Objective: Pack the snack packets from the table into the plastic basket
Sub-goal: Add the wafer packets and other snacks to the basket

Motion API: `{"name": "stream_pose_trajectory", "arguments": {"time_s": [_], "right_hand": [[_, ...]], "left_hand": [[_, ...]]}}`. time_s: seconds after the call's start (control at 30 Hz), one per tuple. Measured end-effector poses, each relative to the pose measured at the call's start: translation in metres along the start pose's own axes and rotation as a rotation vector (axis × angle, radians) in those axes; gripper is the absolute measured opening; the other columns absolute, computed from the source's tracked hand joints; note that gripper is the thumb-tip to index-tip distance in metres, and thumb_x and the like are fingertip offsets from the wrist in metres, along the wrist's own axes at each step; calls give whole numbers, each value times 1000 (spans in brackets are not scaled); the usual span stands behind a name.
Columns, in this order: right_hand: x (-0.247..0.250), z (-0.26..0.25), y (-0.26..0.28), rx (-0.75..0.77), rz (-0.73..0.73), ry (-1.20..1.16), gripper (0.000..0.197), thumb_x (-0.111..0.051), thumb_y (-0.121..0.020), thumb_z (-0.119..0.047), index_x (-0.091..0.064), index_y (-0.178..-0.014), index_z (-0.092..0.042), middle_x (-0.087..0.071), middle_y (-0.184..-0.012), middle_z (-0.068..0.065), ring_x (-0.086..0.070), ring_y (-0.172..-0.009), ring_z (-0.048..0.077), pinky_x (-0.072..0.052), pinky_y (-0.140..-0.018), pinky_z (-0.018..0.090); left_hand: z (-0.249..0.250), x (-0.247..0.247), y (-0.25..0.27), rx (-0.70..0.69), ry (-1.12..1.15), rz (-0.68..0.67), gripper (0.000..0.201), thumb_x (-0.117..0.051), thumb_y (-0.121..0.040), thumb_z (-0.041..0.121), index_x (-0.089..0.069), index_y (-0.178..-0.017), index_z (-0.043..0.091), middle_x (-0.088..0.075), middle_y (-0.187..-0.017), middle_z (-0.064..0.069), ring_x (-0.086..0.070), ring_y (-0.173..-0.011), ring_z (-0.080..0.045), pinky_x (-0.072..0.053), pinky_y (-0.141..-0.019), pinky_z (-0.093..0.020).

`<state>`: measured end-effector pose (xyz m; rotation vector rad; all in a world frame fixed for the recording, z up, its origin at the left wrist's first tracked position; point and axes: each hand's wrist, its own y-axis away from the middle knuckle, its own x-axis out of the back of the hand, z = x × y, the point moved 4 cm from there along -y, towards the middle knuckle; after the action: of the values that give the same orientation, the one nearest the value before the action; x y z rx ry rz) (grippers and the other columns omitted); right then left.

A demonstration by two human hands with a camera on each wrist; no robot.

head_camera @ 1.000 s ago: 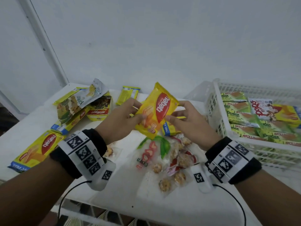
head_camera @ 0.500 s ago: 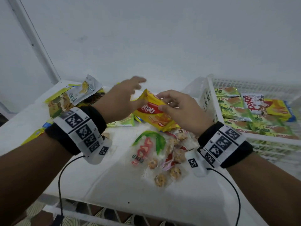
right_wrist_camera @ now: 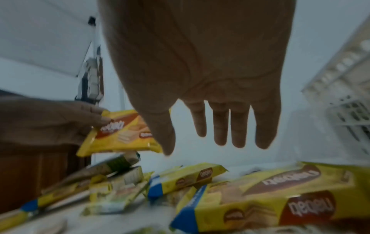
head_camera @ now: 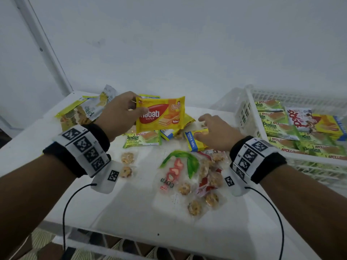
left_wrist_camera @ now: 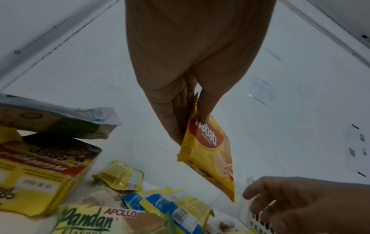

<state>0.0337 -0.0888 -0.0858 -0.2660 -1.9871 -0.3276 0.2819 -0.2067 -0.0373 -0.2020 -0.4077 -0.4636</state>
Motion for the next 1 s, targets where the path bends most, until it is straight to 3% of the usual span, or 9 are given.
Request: {"name": "stream_pose_trajectory", "arguments": {"time_s": [0.13, 0.23, 0.3, 0.43, 0.53, 0.67, 0.87, 1.0], "right_hand": [[-14, 4, -16, -54, -167, 359, 69, -72, -84, -45, -41, -144, -30, -46, -135, 8, -49, -125, 34, -46, -99, 43], [-18, 5, -30, -64, -247, 472, 38, -74, -73, -45, -51, -101, -33, -57, -106, 2, -62, -104, 30, -53, -86, 39], [-20, 5, -34, -65, -305, 516, 36, -80, -70, -35, -51, -90, -30, -58, -91, -3, -65, -93, 27, -56, -82, 36], [-17, 6, -31, -24, -259, 532, 61, -80, -79, -30, -51, -132, -28, -63, -119, 4, -62, -104, 25, -48, -84, 30], [-13, 5, -29, -8, -239, 523, 57, -77, -83, -34, -53, -135, -31, -63, -125, 2, -61, -109, 25, -46, -83, 30], [-6, 4, -26, -16, -221, 418, 59, -83, -72, -48, -61, -125, -37, -63, -122, -6, -59, -101, 18, -49, -84, 31], [-6, 6, -33, -22, -190, 380, 81, -79, -81, -47, -40, -150, -29, -48, -144, 7, -50, -129, 27, -45, -103, 39], [-14, 8, -36, -39, -302, 369, 91, -69, -93, -43, -15, -162, -22, -23, -167, 5, -28, -151, 25, -29, -120, 38]], "left_hand": [[-4, 3, -2, 13, 47, -1, 18, -67, -97, 16, -60, -111, 6, -76, -103, -11, -75, -93, -25, -60, -86, -54], [-7, 5, -6, 27, 68, 4, 18, -68, -97, 17, -62, -112, 8, -77, -100, -7, -76, -91, -22, -61, -85, -51], [-8, 6, -8, 22, 69, -6, 18, -69, -96, 18, -62, -111, 10, -78, -99, -5, -76, -91, -21, -61, -84, -51], [-9, 10, -11, 16, 80, -9, 18, -69, -96, 19, -63, -111, 11, -78, -101, -4, -76, -92, -20, -63, -83, -48], [-10, 13, -13, 13, 94, -7, 19, -69, -96, 18, -63, -112, 10, -78, -101, -5, -76, -92, -21, -62, -83, -48], [-11, 10, -15, 9, 108, -30, 21, -71, -95, 19, -63, -112, 10, -77, -103, -7, -76, -95, -24, -61, -85, -51], [-2, 2, -19, -15, 125, -47, 19, -70, -95, 15, -63, -110, 7, -77, -101, -8, -75, -93, -26, -62, -84, -51], [0, -2, -19, -9, 137, -49, 19, -70, -95, 14, -63, -111, 5, -77, -100, -9, -76, -92, -25, -62, -83, -50]]}}
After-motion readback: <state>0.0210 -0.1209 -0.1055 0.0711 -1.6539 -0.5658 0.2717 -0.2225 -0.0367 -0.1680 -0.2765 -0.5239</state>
